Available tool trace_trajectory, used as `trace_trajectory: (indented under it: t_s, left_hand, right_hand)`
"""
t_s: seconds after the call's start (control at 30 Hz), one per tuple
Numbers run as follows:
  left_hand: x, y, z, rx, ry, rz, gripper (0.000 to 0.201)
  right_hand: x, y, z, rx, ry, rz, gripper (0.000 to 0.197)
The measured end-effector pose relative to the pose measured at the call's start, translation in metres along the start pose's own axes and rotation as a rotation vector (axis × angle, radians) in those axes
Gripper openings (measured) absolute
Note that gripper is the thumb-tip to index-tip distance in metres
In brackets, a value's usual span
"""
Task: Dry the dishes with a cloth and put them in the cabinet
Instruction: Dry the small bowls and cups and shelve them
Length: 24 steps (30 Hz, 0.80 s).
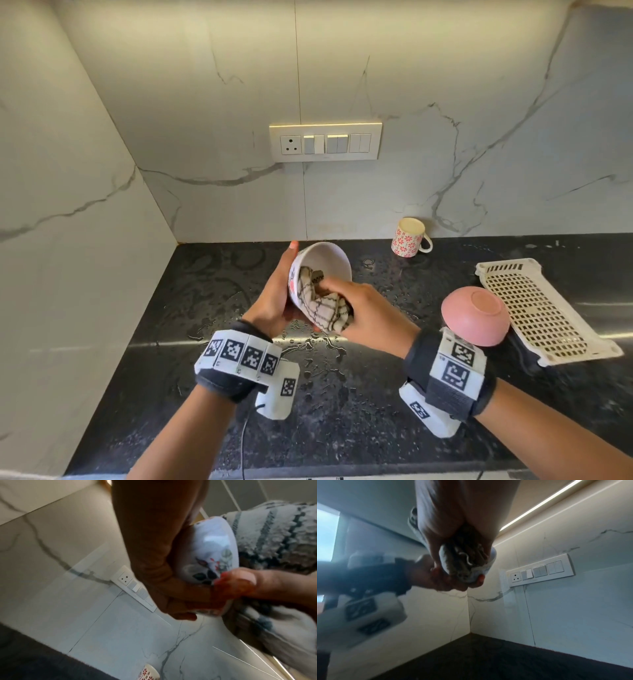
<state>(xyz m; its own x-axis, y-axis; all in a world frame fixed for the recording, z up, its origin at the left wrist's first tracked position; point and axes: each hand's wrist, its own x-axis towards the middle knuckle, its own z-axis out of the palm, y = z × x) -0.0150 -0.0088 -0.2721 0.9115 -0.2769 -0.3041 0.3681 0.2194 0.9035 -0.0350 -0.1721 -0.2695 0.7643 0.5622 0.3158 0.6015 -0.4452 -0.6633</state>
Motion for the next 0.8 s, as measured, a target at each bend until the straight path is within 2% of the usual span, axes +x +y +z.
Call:
trace_trajectory:
  t_s: [0.07, 0.13, 0.2, 0.23, 0.3, 0.37, 0.43, 0.53, 0.57, 0.63, 0.7, 0.8]
  left_hand:
    - [-0.002, 0.004, -0.001, -0.014, -0.023, 0.005, 0.073]
    - [-0.005, 0.004, -0.002, -0.136, -0.103, 0.097, 0.072]
    - [-0.003, -0.002, -0.002, -0.256, -0.148, 0.199, 0.089]
    - [-0.001, -0.006, -0.001, -0.286, -0.136, 0.253, 0.097]
    - [0.001, -0.011, 0.002, -0.293, -0.076, 0.334, 0.103]
    - [0.000, -0.010, 0.005, -0.270, -0.013, 0.336, 0.106]
    - [-0.004, -0.007, 0.004, -0.266, 0.015, 0.323, 0.093]
    - [-0.009, -0.006, 0.000, -0.194, 0.017, 0.308, 0.044]
    - [-0.010, -0.005, 0.002, -0.178, 0.022, 0.283, 0.036]
    - [-0.009, -0.004, 0.007, -0.165, 0.013, 0.205, 0.042]
    - [-0.009, -0.003, 0.012, -0.177, -0.017, 0.154, 0.050]
    - [-0.007, -0.003, 0.016, -0.110, 0.006, 0.134, 0.054]
  right_hand:
    - [-0.003, 0.002, 0.003, 0.037, 0.054, 0.002, 0.057]
    - [-0.002, 0.001, 0.004, 0.198, 0.160, 0.038, 0.056]
    - [0.002, -0.006, 0.001, 0.399, 0.249, 0.126, 0.054]
    - [0.004, -0.009, -0.002, 0.457, 0.261, 0.158, 0.054]
    - [0.007, -0.012, -0.007, 0.426, 0.187, 0.164, 0.047]
    - [0.008, -0.011, -0.009, 0.310, 0.040, 0.074, 0.046]
    - [0.009, -0.003, -0.012, 0.131, -0.064, -0.086, 0.055]
    - [0.017, 0.018, -0.026, -0.397, -0.125, -0.422, 0.051]
    - [0.021, 0.022, -0.031, -0.588, -0.139, -0.534, 0.047]
    - [0.027, 0.029, -0.040, -0.863, -0.120, -0.707, 0.036]
    - [0.030, 0.037, -0.042, -1.002, -0.061, -0.758, 0.033]
    - [0.027, 0.040, -0.029, -1.079, 0.062, -0.612, 0.043]
